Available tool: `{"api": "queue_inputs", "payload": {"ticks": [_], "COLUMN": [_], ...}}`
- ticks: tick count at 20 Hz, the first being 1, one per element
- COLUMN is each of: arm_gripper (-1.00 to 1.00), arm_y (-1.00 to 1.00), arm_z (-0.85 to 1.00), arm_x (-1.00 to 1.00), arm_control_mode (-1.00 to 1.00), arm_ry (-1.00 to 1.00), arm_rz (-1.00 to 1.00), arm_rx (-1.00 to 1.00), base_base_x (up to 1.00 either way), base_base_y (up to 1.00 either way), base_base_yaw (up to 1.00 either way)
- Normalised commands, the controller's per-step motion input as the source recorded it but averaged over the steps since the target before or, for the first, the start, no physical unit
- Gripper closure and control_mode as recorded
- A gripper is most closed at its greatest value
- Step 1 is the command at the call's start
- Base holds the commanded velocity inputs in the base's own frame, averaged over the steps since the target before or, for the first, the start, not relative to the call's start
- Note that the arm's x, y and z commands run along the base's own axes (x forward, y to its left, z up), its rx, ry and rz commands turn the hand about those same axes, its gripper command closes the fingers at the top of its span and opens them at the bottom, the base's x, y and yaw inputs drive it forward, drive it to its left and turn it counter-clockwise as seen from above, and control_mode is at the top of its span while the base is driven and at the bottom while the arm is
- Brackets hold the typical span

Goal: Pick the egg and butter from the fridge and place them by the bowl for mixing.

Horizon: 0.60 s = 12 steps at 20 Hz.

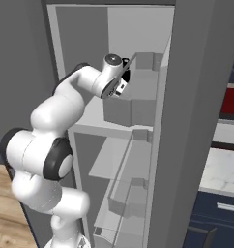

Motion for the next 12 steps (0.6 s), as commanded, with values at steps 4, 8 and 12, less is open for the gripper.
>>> {"api": "queue_inputs", "payload": {"ticks": [4, 8, 12], "arm_gripper": [-1.0, -1.0, 1.0], "arm_y": [0.05, 0.0, 0.09], "arm_z": [-0.07, -0.1, -0.1], "arm_x": [0.21, 0.04, 0.04], "arm_control_mode": [-1.0, -1.0, -1.0], "arm_ry": [0.0, 0.0, 0.0], "arm_rz": [0.0, -0.01, -0.01], "arm_rx": [0.0, 0.0, 0.0], "base_base_x": [0.0, 0.0, 0.0], "base_base_y": [0.0, 0.0, 0.0], "base_base_yaw": [0.0, 0.0, 0.0]}}
